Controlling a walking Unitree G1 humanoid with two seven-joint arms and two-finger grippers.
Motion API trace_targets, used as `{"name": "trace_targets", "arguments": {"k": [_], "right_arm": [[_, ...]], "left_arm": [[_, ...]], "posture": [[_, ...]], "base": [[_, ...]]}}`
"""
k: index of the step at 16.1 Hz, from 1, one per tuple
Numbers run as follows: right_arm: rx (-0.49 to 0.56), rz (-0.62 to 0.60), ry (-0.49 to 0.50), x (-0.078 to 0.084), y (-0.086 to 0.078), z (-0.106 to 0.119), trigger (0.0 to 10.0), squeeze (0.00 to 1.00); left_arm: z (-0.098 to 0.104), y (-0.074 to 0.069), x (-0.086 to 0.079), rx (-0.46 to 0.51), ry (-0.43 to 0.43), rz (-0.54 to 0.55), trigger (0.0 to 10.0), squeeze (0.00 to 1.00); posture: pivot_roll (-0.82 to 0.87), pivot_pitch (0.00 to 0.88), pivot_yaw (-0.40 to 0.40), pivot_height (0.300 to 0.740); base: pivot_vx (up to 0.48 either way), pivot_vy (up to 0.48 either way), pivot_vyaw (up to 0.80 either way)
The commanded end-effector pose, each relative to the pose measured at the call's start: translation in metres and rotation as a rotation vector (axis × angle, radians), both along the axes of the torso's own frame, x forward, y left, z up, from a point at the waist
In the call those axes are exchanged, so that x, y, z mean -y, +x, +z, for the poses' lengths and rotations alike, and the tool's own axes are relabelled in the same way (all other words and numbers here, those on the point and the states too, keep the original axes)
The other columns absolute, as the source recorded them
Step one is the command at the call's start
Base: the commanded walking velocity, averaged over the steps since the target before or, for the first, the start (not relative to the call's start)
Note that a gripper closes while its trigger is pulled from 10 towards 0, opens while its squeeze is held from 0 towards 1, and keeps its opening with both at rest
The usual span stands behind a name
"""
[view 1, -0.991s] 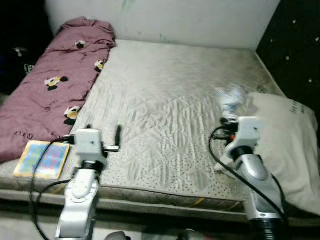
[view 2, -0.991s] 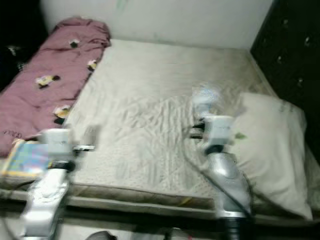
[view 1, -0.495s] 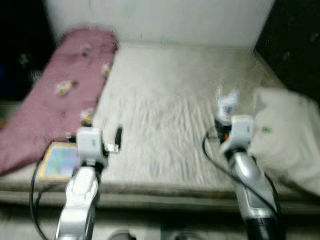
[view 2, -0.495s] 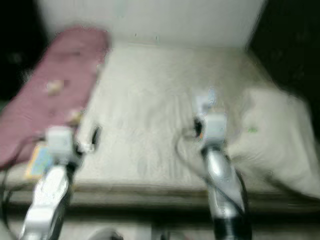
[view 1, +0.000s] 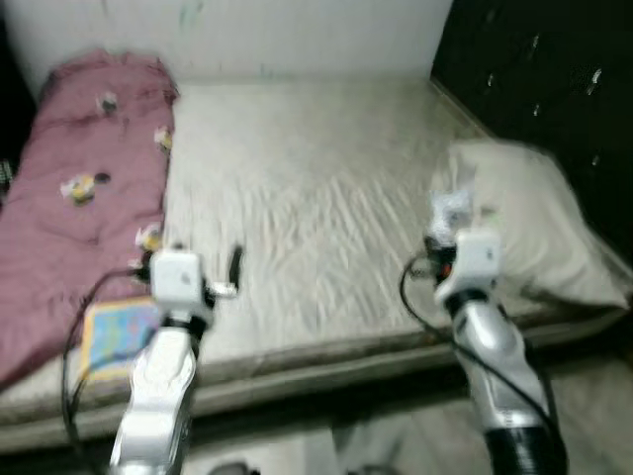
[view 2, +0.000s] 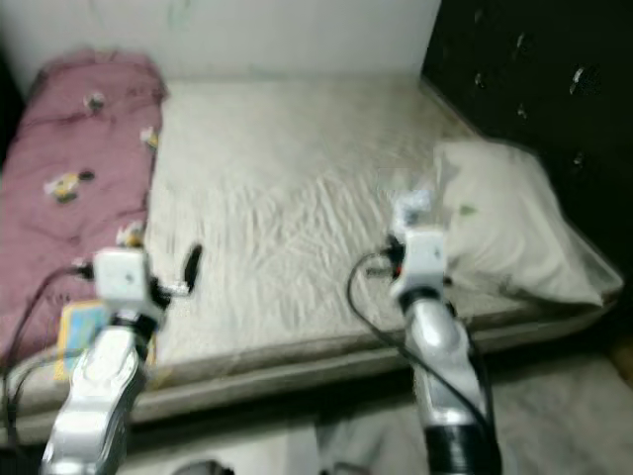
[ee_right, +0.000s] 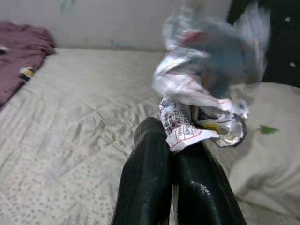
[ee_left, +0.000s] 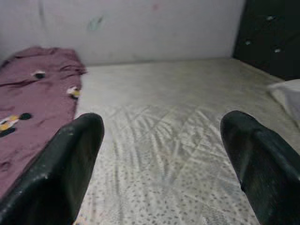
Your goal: Clean up the room
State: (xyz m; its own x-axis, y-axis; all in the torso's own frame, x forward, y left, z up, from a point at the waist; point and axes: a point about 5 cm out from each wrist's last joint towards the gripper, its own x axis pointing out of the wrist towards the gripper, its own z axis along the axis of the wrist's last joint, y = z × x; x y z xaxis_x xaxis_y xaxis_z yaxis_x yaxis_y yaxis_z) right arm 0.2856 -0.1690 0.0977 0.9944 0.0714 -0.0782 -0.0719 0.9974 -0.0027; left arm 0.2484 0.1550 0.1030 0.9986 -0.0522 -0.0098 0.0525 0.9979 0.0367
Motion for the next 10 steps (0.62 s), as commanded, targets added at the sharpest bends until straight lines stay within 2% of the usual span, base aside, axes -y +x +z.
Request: {"name": "trace_targets", "arguments": {"k": [1,7,9,10], "right_arm": [[0.018,0.027,0.008,-0.0078,0.0024,0.0045,10.0,0.00],[0.024,0.042,0.011,-0.0114,0.0048,0.0058,10.0,0.00],[0.023,0.043,0.014,-0.0113,0.0048,0.0055,10.0,0.00],[0.023,0.044,0.015,-0.0113,0.0054,0.0057,10.0,0.00]], "left_arm": [[0.0041,0.0001,-0.0070,0.023,0.013,0.016,10.0,0.00],[0.0083,0.0001,-0.0041,0.048,-0.004,-0.050,10.0,0.00],[0.0077,-0.0009,-0.0050,0.046,-0.016,-0.040,10.0,0.00],[0.0074,-0.0004,-0.0047,0.043,-0.028,-0.043,10.0,0.00]], "posture": [[-0.03,0.000,-0.051,0.740],[-0.03,0.000,-0.038,0.740],[-0.03,0.000,-0.038,0.740],[-0.03,0.002,-0.041,0.740]], "base": [[0.000,0.000,0.00],[0.000,0.000,0.00],[0.000,0.000,0.00],[0.000,0.371,0.00]]}}
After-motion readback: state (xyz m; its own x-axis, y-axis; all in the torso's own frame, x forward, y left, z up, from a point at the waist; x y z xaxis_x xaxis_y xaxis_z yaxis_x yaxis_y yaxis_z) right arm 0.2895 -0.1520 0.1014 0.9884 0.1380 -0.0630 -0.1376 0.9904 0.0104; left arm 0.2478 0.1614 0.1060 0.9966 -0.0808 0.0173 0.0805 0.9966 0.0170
